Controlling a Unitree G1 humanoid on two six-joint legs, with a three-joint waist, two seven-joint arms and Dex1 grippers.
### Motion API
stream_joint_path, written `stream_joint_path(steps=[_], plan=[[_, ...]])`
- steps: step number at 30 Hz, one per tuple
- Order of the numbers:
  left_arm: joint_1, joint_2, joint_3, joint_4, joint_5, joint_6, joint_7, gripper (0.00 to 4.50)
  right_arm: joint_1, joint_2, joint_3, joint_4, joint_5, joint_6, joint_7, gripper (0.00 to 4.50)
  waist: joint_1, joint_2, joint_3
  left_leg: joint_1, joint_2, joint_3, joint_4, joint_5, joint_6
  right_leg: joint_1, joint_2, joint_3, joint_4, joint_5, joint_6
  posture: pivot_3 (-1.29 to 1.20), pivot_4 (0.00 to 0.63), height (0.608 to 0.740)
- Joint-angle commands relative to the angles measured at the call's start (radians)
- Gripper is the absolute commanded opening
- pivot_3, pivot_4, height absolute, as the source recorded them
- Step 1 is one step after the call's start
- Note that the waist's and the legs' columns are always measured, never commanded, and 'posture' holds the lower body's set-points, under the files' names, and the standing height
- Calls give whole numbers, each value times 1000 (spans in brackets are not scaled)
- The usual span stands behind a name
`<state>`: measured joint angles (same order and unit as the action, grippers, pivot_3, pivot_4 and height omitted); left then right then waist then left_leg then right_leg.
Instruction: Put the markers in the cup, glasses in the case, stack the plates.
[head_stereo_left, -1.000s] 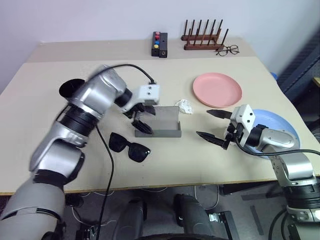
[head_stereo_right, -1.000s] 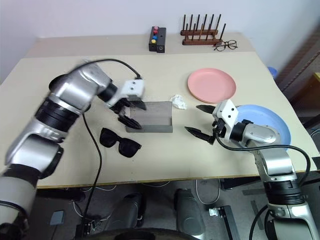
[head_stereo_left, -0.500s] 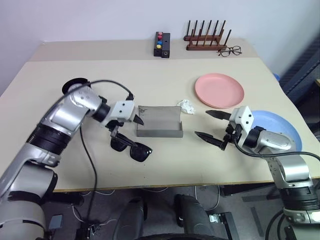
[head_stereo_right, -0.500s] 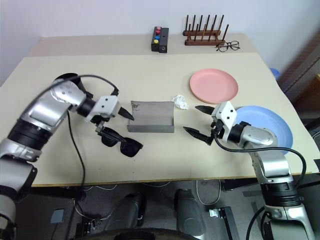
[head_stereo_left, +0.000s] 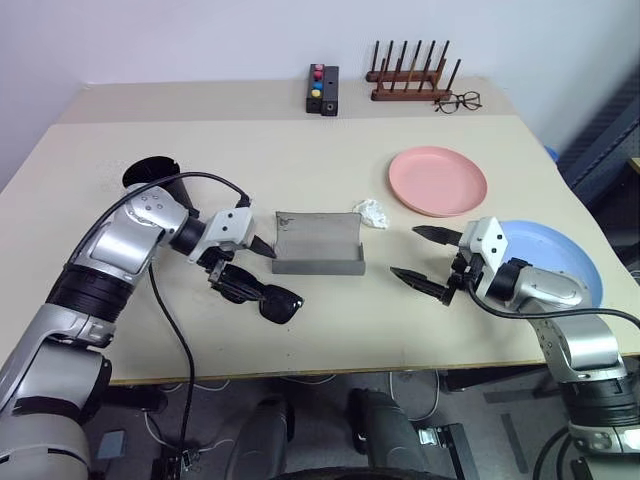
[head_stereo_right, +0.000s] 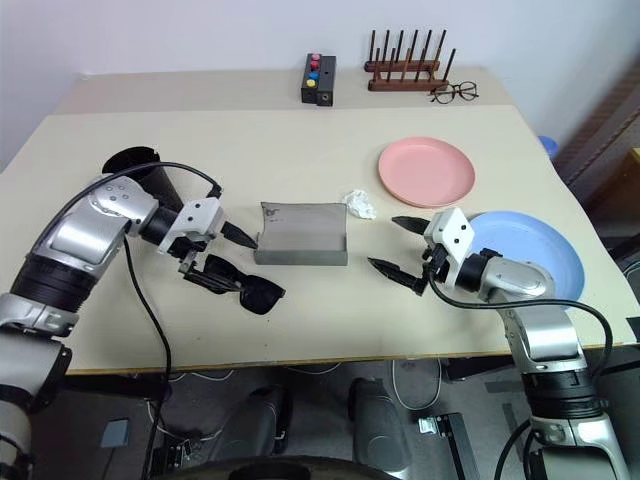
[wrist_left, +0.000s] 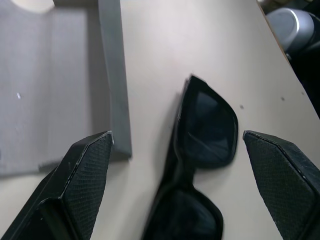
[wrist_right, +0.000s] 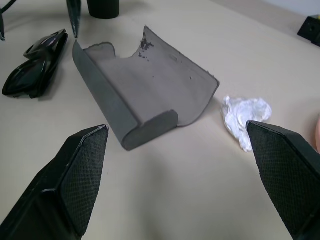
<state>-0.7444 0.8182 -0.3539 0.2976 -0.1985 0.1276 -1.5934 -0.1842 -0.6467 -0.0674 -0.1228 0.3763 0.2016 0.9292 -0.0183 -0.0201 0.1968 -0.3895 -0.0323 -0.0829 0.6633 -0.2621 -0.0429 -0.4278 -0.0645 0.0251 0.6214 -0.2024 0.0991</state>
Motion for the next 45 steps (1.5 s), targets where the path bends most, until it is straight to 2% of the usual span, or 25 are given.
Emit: stream_joint_path(steps=[1, 7, 11, 16, 21, 28, 40, 45], plan=[[32, 34, 49, -41, 15, -21, 11, 4264, 6, 4, -28, -51, 17, -19, -8, 4500, 1, 0, 0, 0, 0, 0, 0, 0, 0, 0, 0, 0, 0, 0, 0, 0, 150, 740], [110, 41, 63, -56, 100, -134, 122, 4264, 21, 10, -29, -50, 18, -29, -9, 4500, 3, 0, 0, 0, 0, 0, 0, 0, 0, 0, 0, 0, 0, 0, 0, 0, 150, 740], [146, 4, 50, -15, 220, -218, 298, 4264, 23, 12, -28, -42, 18, -35, -8, 4500, 6, 0, 0, 0, 1, 0, 0, 0, 0, 0, 0, 0, 0, 0, 0, 0, 150, 740], [154, -38, 34, 8, 288, -230, 402, 4264, 21, 13, -25, -56, 21, -23, -13, 4500, 10, 4, -3, 5, 0, 0, 0, 0, 0, 6, -1, 0, -1, -1, 1, 0, 150, 740], [185, -48, 30, -78, 249, -187, 346, 4264, 16, 7, -29, -66, 26, -10, -15, 4500, 7, 5, -3, 16, 5, 0, -1, 0, 0, 18, 0, 0, -5, -2, 1, 0, 150, 740], [261, -8, 52, -269, 148, -47, 228, 4264, 20, 5, -36, -72, 24, -5, -20, 4500, 4, 5, -2, 13, 6, 2, -3, -2, 3, 16, 0, 0, -9, -1, 0, 0, 150, 740], [284, -59, 38, -399, 168, 85, 299, 4264, 21, 11, -37, -88, 25, 7, -31, 4500, 4, 5, -2, 13, 7, 2, -5, -2, 3, 15, 1, 0, -9, -3, 0, 0, 150, 740], [233, -37, 119, -404, 79, 224, 290, 4264, 16, 7, -38, -116, 31, 36, -42, 4500, 2, 4, -1, 13, 8, 2, -6, -2, 3, 13, 2, 0, -9, -3, 0, 0, 150, 740]])
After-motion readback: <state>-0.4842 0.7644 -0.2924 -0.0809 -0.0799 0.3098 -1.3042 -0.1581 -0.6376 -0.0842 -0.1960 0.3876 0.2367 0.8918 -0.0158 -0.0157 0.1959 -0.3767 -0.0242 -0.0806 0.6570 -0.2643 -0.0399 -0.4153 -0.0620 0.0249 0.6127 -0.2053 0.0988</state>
